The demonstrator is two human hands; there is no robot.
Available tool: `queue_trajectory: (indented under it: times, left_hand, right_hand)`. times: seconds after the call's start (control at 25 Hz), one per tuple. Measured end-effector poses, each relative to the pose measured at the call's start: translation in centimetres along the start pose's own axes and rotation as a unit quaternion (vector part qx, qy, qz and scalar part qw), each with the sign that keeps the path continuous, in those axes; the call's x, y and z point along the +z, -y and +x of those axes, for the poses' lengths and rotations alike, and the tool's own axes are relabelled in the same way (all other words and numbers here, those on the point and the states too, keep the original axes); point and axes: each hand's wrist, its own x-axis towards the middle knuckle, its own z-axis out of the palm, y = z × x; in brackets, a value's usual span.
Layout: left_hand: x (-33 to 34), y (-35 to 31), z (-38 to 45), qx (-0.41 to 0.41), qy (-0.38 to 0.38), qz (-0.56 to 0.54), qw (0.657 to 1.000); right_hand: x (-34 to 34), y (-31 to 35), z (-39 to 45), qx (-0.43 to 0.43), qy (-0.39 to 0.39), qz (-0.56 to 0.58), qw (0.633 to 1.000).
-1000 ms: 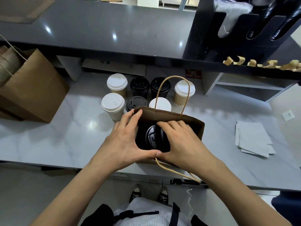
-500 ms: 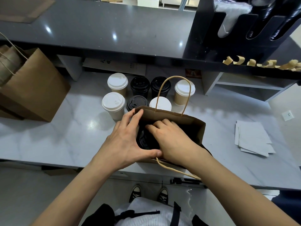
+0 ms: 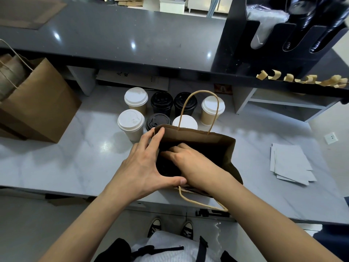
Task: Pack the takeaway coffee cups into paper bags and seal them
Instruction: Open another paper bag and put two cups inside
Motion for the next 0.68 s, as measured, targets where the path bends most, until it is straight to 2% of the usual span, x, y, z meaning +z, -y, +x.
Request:
queue_trajectory:
  times: [0.36, 0.68]
  left_hand:
    - [0.1, 0.0, 0.2, -0.007, -0.001, 0.001, 1.000]
    - [0.1, 0.2, 0.6, -0.021, -0.008, -0.019, 1.000]
  right_hand:
    - [-0.2, -0.4, -0.1, -0.014, -0.008, -0.003, 1.000]
    - [-4.1, -1.0, -3.2, 0.011, -0.065, 0.087, 0.994]
